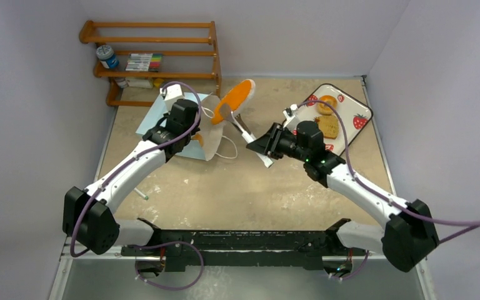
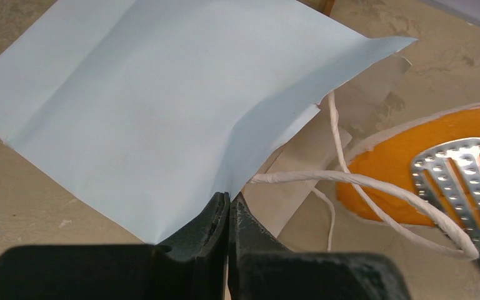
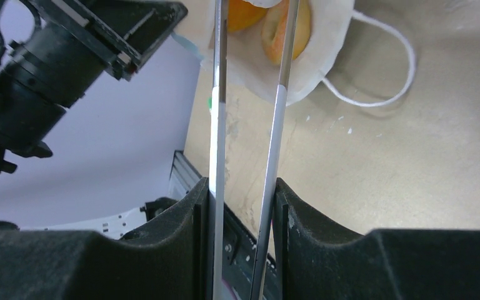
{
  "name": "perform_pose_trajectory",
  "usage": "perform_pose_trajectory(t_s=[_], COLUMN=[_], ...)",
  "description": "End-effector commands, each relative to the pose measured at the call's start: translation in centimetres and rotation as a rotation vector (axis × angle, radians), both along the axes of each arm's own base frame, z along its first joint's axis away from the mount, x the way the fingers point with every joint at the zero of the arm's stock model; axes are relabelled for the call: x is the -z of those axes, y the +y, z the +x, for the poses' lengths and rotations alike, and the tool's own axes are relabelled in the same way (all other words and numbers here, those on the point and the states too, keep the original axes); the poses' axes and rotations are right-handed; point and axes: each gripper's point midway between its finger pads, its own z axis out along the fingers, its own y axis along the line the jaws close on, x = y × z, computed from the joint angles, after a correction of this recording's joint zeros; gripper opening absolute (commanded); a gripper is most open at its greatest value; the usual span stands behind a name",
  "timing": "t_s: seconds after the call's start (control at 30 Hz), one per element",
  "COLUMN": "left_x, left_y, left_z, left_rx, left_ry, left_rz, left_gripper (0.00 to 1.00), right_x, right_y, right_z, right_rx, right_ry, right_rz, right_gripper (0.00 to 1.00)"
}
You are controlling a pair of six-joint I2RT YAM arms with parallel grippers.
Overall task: Take the fake bread out of the paper bag
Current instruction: Take out the fake bread from the paper bag, then place the fake bread in the container.
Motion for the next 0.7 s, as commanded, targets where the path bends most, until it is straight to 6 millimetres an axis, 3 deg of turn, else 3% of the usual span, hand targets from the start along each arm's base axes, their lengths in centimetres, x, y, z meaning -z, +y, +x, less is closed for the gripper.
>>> perform_pose_trajectory(t_s=[0.0,0.3,0.67], left_x=[-1.3,-1.2,-1.4], left_y=[0.0,-1.0,-1.9], left_z=[1.3,1.7,1.6], left_rx=[-0.036,-0.005,0.048], left_ry=[-0.062,-0.068,-0.068], left_rz=[-0.029,-0.06,-0.082], left_gripper=[0.0,0.0,0.0], right_x=[-3.7,-5.6,-3.6], right_y=[-2.6,-9.1,-19.0], right_z=[1.2,2.4,4.0], right_rx=[0.159,0.516,0.976], right_ry=[-0.11,-0.127,-0.029], right_rz=[-0.003,-0.029,-0.109], right_gripper=[0.0,0.0,0.0])
